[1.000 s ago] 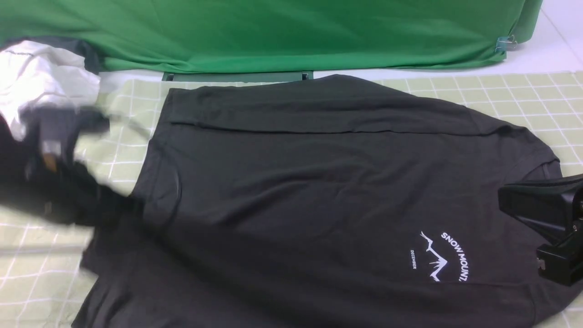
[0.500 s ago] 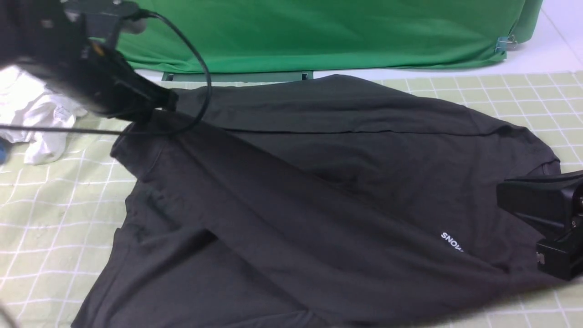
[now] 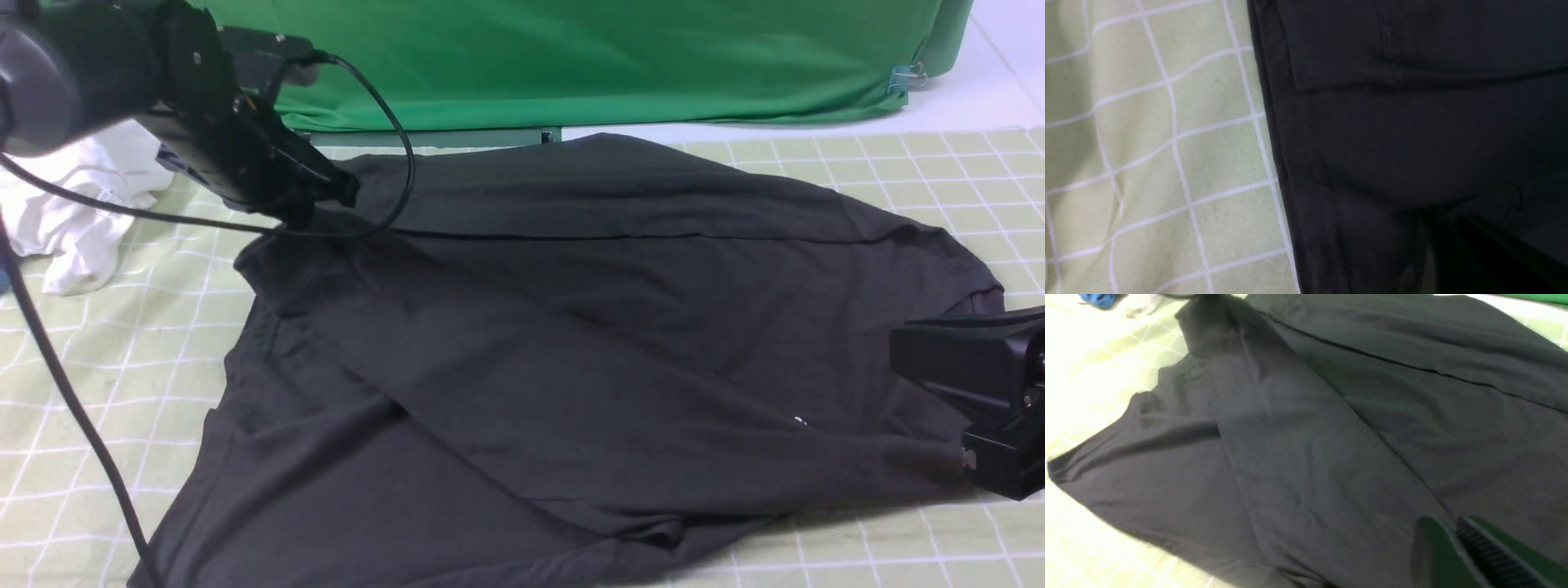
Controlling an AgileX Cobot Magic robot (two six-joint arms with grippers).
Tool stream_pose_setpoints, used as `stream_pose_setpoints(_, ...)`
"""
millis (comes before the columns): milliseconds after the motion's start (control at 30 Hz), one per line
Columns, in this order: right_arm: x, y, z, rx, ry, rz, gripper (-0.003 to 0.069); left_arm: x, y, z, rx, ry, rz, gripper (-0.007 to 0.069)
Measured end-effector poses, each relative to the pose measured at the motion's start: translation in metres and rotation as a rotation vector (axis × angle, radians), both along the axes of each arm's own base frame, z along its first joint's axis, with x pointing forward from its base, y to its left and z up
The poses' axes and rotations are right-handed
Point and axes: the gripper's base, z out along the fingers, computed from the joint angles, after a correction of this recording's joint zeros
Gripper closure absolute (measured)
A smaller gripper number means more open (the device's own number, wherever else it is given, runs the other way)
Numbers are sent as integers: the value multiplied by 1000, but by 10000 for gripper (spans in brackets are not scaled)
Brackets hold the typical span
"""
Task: Fold a long-sleeved shirt over a green coffee tablecloth.
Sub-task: 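Fold the left side of the black T-shirt inward over its body, then grab the top left corner of the dark shirt with the left gripper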
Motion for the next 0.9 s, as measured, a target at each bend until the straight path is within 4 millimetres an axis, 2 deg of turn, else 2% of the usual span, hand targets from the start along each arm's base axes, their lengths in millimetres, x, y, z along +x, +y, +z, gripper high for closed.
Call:
stream_pose_setpoints(100, 0, 0, -1, -1, 9, -4, 573, 1, 0, -2, 3, 1, -2, 538)
stream_pose_setpoints(233, -3, -3, -1, -26, 64, -19, 561, 2, 0, -1, 10, -17, -7, 416)
stream_pose_setpoints(267, -4, -4, 1, -51, 100, -27, 558, 2, 1, -1, 13, -17, -9, 366)
stream_pose_setpoints(400, -6, -7, 11, -138, 209, -45, 554, -2, 1, 3, -11, 28, 36, 284)
stream_pose_setpoints(500, -4, -6, 10, -191, 277, -51, 554, -11, 0, 8, -36, 90, 65, 302)
stream_pose_setpoints(567, 1, -1, -1, -261, 363, -38, 557, -24, -3, 15, -70, 174, 63, 379)
stream_pose_setpoints(633, 8, 10, -20, -324, 464, 1, 562, -41, -6, 20, -98, 211, 41, 497)
stream_pose_setpoints(667, 9, 10, -22, -333, 468, 6, 564, -42, -7, 19, -100, 217, 40, 508)
stream_pose_setpoints(700, 12, 17, -37, -369, 525, 48, 574, -55, -11, 21, -109, 220, 20, 571)
stream_pose_setpoints(767, 19, 26, -57, -400, 579, 80, 589, -75, -17, 19, -114, 225, 0, 602)
stream_pose_setpoints(800, 19, 26, -58, -402, 582, 82, 590, -75, -18, 19, -116, 221, -2, 604)
stream_pose_setpoints(867, 28, 34, -82, -432, 612, 99, 601, -100, -24, 10, -121, 233, -19, 617)
stream_pose_setpoints(900, 31, 36, -88, -438, 614, 103, 601, -110, -26, 4, -124, 242, -18, 620)
